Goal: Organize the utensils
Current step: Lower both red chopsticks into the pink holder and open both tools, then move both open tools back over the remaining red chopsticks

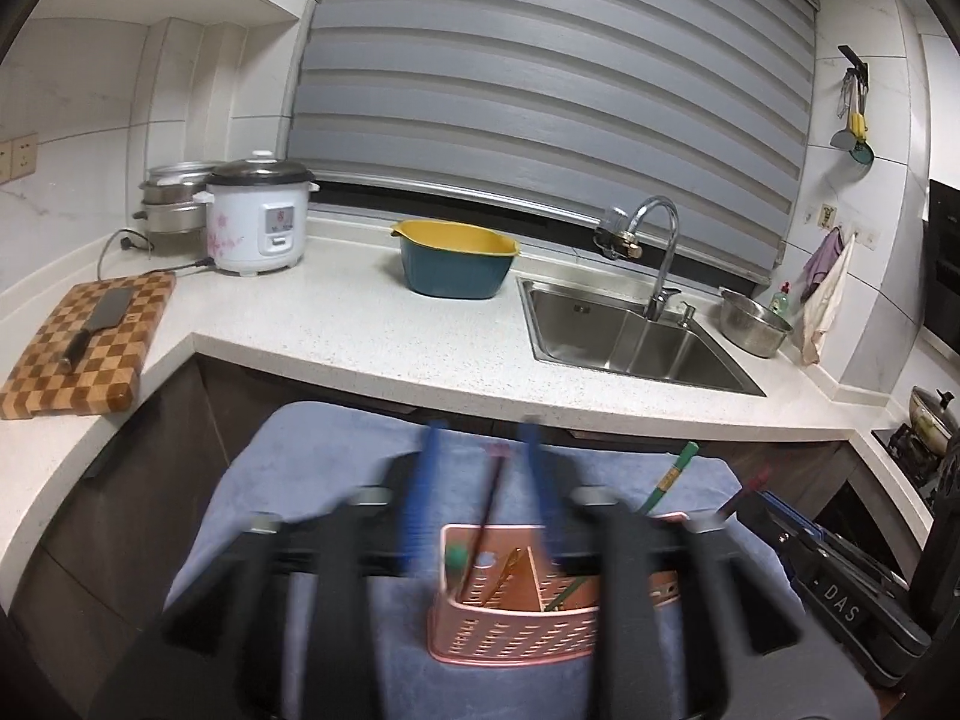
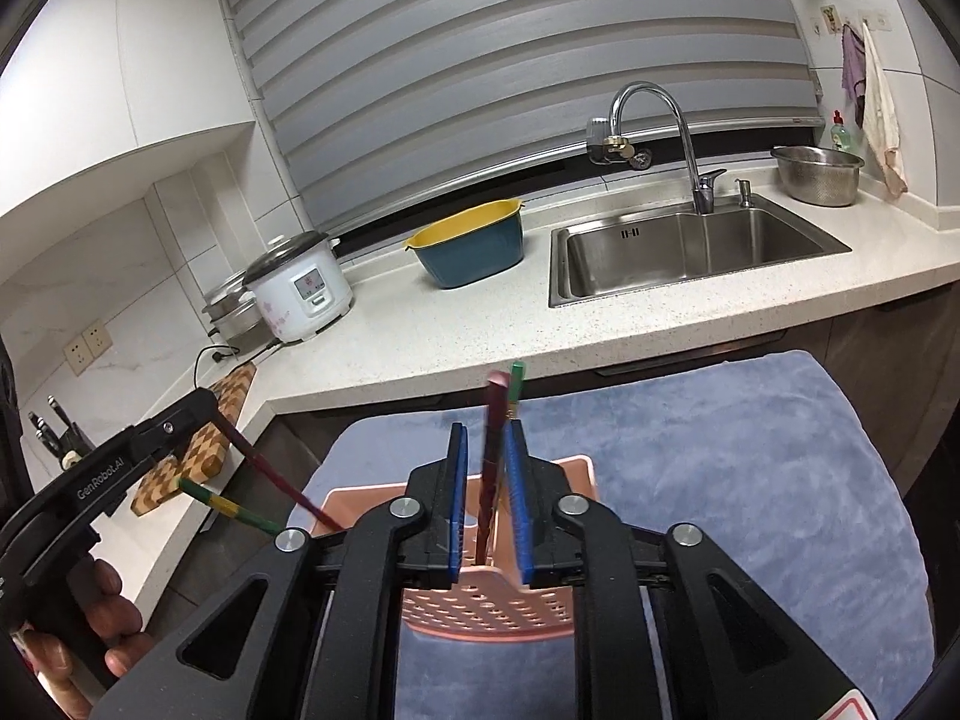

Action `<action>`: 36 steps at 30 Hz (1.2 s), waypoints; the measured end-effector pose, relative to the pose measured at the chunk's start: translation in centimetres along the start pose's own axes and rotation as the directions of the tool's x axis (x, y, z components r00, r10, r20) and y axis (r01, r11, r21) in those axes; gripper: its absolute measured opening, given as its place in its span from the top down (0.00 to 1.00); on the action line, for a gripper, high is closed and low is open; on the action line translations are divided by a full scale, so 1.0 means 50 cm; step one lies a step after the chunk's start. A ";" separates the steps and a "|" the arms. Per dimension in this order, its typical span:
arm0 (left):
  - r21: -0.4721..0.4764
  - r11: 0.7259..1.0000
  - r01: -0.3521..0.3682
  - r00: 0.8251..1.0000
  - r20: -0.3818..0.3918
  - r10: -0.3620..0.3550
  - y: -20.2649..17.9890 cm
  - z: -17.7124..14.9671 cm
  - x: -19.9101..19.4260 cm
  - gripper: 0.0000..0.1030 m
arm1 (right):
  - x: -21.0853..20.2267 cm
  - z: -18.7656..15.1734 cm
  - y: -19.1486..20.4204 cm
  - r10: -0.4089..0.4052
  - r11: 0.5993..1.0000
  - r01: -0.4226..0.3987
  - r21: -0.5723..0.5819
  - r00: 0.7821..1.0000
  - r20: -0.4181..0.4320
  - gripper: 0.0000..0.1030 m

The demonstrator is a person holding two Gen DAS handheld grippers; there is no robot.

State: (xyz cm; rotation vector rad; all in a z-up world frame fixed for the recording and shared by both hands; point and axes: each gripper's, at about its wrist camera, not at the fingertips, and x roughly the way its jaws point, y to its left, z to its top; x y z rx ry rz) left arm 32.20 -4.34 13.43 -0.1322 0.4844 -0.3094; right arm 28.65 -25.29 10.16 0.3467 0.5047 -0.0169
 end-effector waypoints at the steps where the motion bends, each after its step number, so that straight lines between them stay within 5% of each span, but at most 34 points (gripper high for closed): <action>1: -0.004 1.000 -0.011 1.000 0.019 0.011 0.001 0.000 -0.010 0.52 | -0.001 -0.001 -0.001 0.000 1.000 0.000 0.003 1.000 0.000 0.83; 17: -0.003 0.999 -0.039 0.999 -0.010 0.039 0.026 -0.079 -0.130 0.44 | -0.123 -0.077 -0.016 -0.021 1.000 0.021 -0.022 1.000 0.001 0.70; 27: 0.030 0.998 -0.057 0.987 -0.148 0.061 0.030 -0.265 -0.230 0.37 | -0.236 -0.310 -0.039 -0.086 0.988 0.061 -0.143 0.980 -0.178 0.67; 36: 0.059 0.997 -0.040 0.948 -0.312 0.057 0.004 -0.440 -0.278 0.37 | -0.282 -0.504 -0.036 -0.101 0.984 0.042 -0.176 0.936 -0.338 0.68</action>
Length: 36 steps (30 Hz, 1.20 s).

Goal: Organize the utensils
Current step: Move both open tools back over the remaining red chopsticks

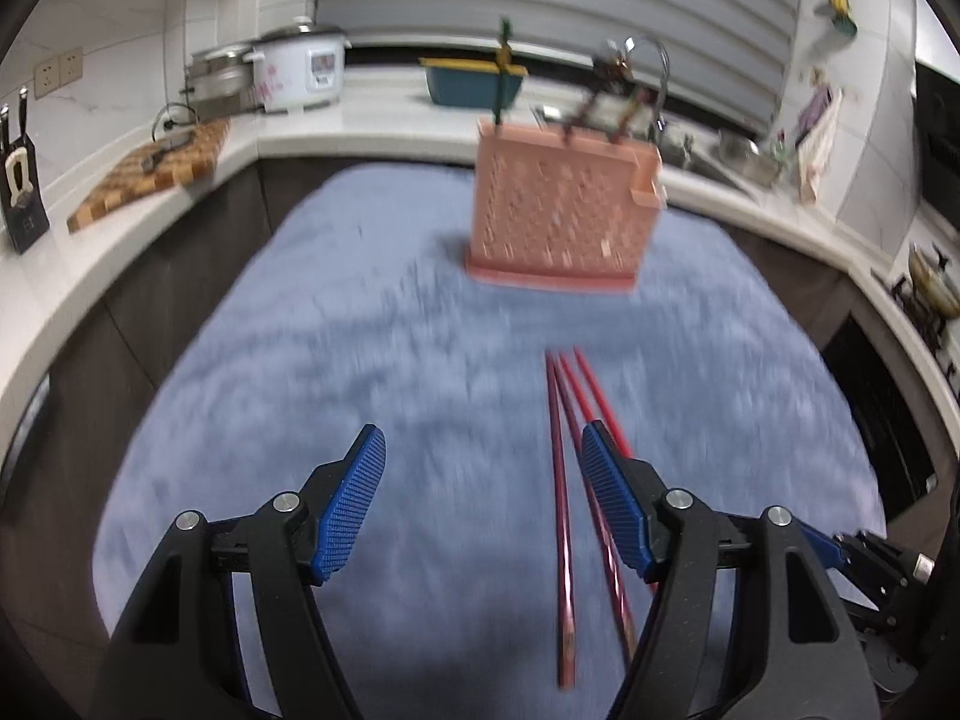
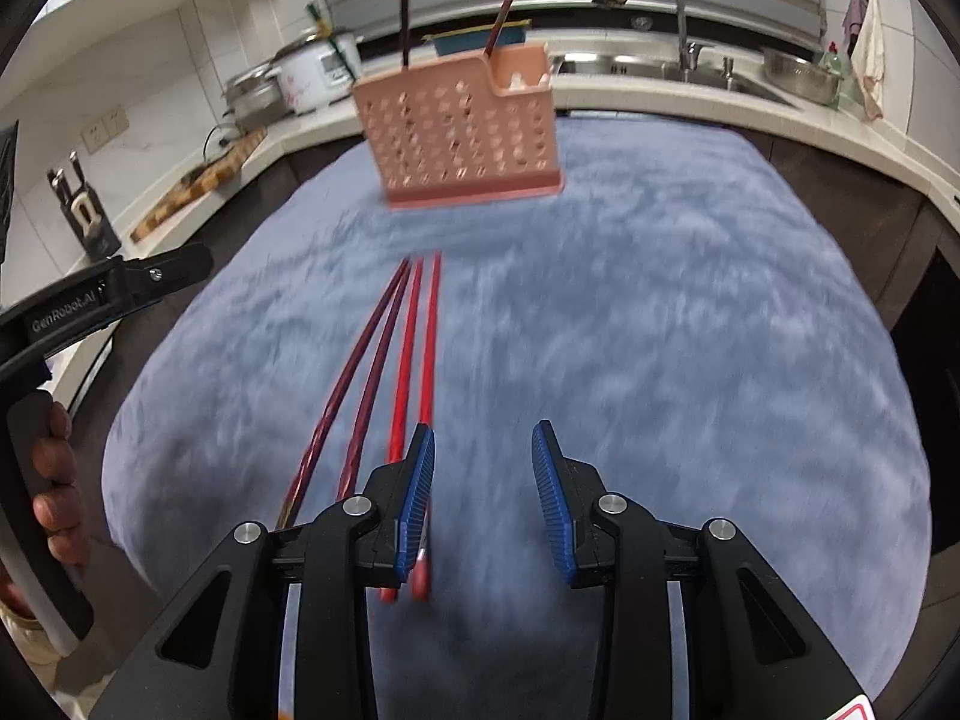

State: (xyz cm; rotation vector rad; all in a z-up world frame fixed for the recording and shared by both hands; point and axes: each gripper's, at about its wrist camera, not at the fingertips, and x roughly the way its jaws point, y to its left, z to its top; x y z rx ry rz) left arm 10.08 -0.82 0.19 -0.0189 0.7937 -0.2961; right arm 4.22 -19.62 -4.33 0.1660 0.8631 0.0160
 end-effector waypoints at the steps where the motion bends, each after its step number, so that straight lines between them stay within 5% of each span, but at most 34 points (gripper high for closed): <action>1: 0.001 1.000 0.004 1.000 -0.021 -0.004 -0.005 -0.021 0.001 0.37 | 0.001 -0.010 0.005 0.003 1.000 -0.004 -0.005 1.000 -0.008 0.67; 11: 0.005 1.000 0.019 0.992 -0.124 -0.019 -0.017 -0.120 0.010 0.37 | 0.021 -0.064 0.029 0.025 1.000 -0.026 -0.017 0.998 -0.054 0.68; 36: 0.041 0.999 0.031 0.979 -0.201 -0.022 -0.037 -0.162 0.051 0.37 | 0.057 -0.076 0.033 0.029 0.999 -0.030 -0.015 0.993 -0.115 0.85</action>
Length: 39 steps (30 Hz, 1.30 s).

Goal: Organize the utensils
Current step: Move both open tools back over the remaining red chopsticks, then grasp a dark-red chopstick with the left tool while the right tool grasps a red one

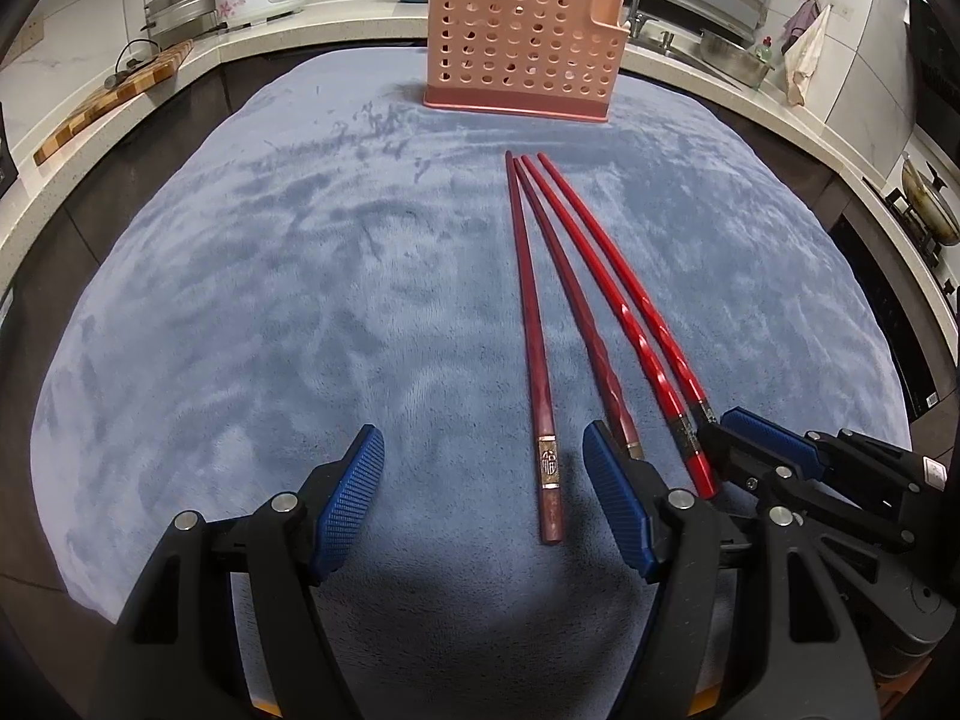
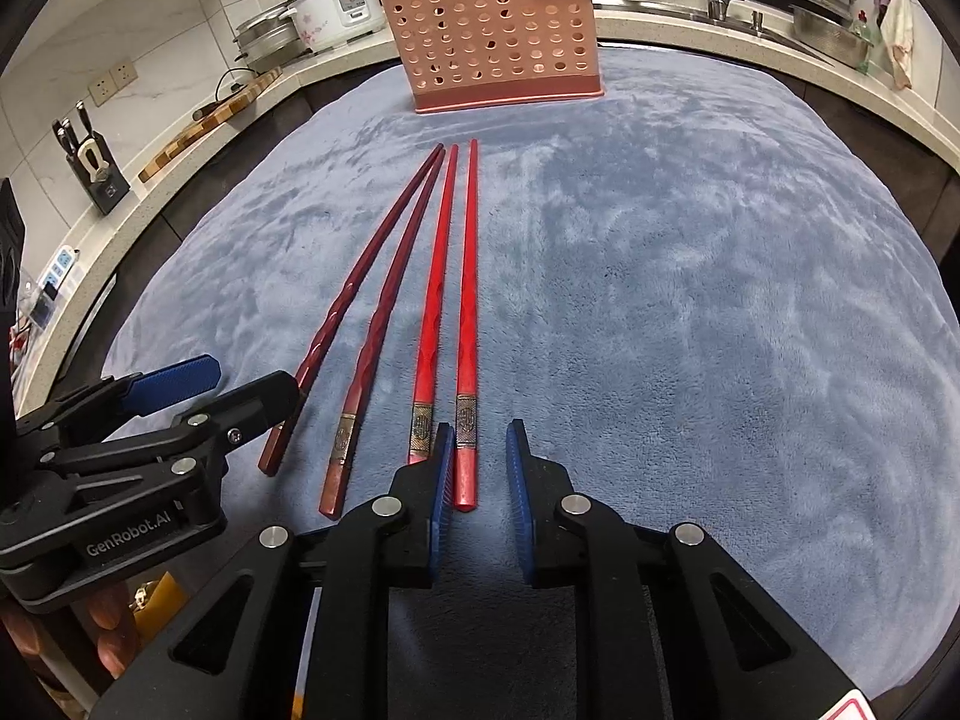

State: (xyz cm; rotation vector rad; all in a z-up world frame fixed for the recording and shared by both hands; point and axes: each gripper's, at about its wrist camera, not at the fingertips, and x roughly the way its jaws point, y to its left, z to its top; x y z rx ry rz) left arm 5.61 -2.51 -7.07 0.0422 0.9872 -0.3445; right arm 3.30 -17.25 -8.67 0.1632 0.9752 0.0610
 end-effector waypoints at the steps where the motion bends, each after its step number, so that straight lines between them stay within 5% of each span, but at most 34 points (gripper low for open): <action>1: 0.002 1.000 -0.001 1.000 -0.002 0.001 -0.001 -0.001 0.001 0.37 | 0.000 0.000 0.000 -0.001 1.000 0.001 -0.001 1.000 0.000 0.85; 15: 0.034 0.999 -0.033 0.999 -0.012 0.034 -0.008 -0.013 0.018 0.48 | 0.006 0.000 -0.008 -0.007 1.000 0.007 0.010 1.000 -0.005 0.90; 22: 0.043 0.999 -0.006 1.000 -0.003 0.006 -0.008 -0.012 0.014 0.93 | 0.001 0.000 -0.010 -0.002 1.000 0.002 0.016 1.000 0.007 0.92; 39: 0.023 0.999 0.028 0.994 0.102 -0.030 0.000 0.025 -0.068 0.93 | -0.076 0.033 -0.031 0.007 0.999 -0.013 0.049 0.993 0.121 0.93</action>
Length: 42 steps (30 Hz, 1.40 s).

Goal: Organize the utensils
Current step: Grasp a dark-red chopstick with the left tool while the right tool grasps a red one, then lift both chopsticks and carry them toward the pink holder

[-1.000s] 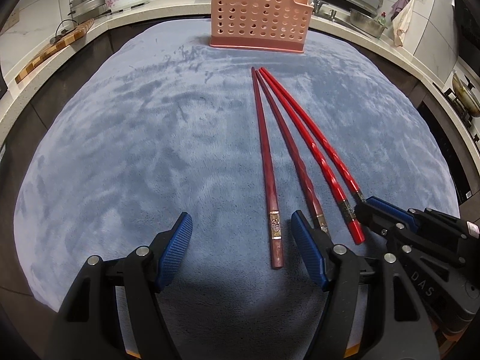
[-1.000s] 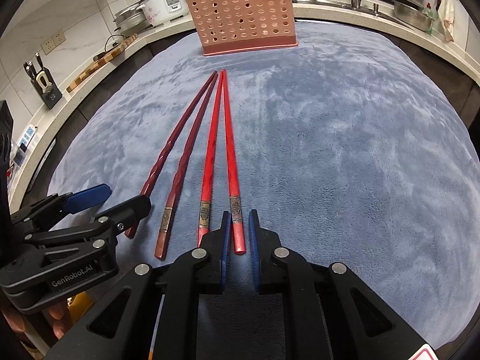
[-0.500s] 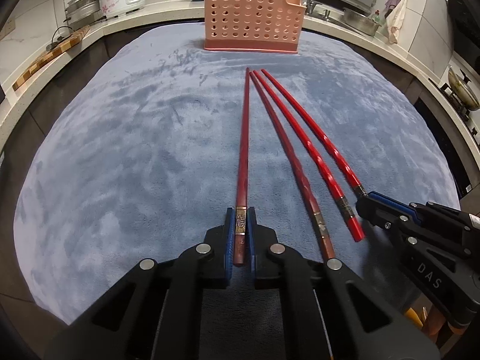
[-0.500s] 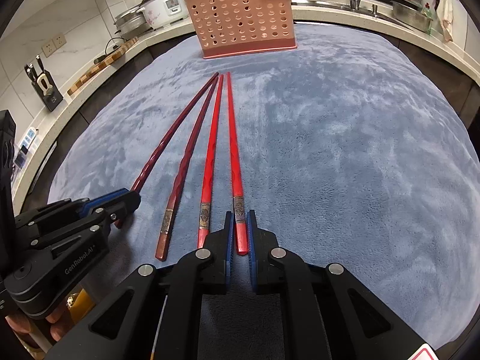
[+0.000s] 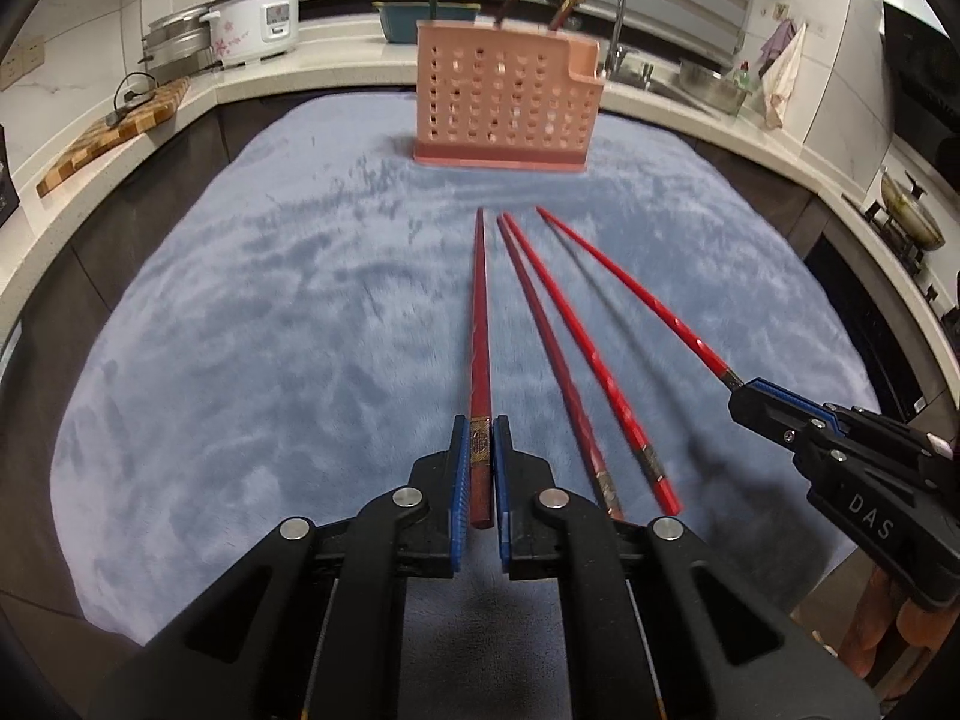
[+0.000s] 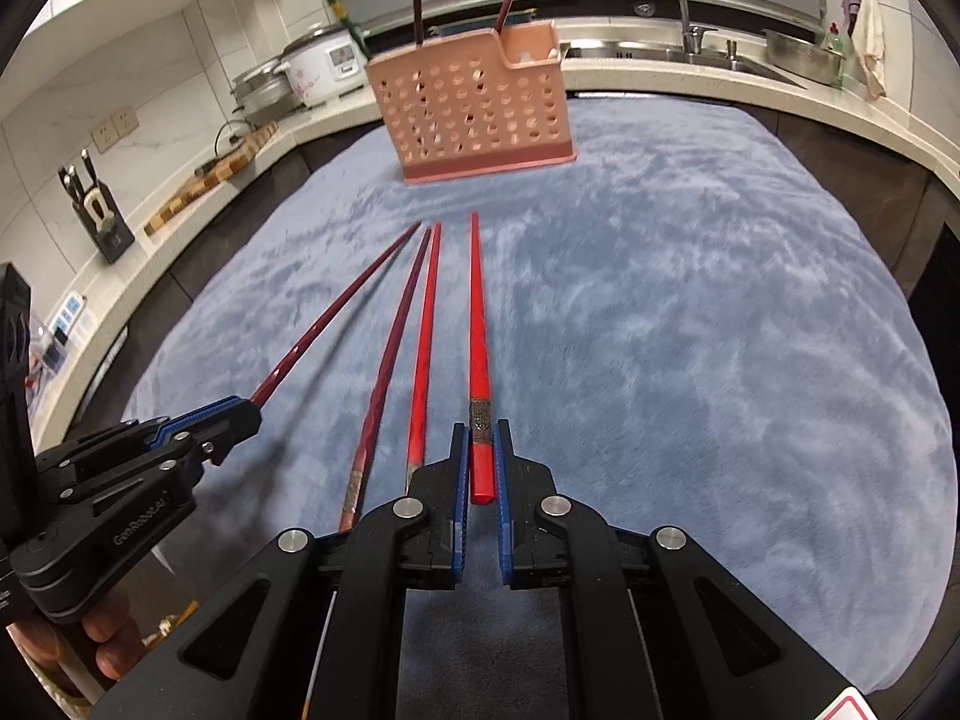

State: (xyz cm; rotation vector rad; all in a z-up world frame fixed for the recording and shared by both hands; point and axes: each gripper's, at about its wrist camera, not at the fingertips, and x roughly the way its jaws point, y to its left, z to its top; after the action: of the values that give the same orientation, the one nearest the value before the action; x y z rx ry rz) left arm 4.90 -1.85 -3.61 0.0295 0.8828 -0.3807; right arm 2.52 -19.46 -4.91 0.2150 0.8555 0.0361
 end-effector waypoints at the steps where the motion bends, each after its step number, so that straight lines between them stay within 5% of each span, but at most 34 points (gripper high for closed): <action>1: -0.002 1.000 0.001 1.000 0.008 -0.001 0.001 0.004 -0.006 0.93 | -0.004 0.004 -0.002 0.002 1.000 -0.002 0.006 1.000 0.007 0.93; 21: -0.071 0.997 0.015 0.978 0.207 0.000 0.034 0.166 -0.108 0.93 | -0.137 0.174 -0.064 -0.003 0.995 -0.021 0.093 0.969 0.247 0.93; 42: -0.096 0.995 0.027 0.927 0.375 0.011 0.063 0.394 -0.147 0.93 | -0.174 0.361 -0.062 0.001 0.993 -0.048 0.107 0.918 0.397 0.93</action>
State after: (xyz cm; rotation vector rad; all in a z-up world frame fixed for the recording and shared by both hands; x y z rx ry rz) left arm 16.48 -0.20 14.16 -0.1359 0.5208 -0.3354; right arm 10.23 -26.66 12.42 0.3290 0.4484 -0.0334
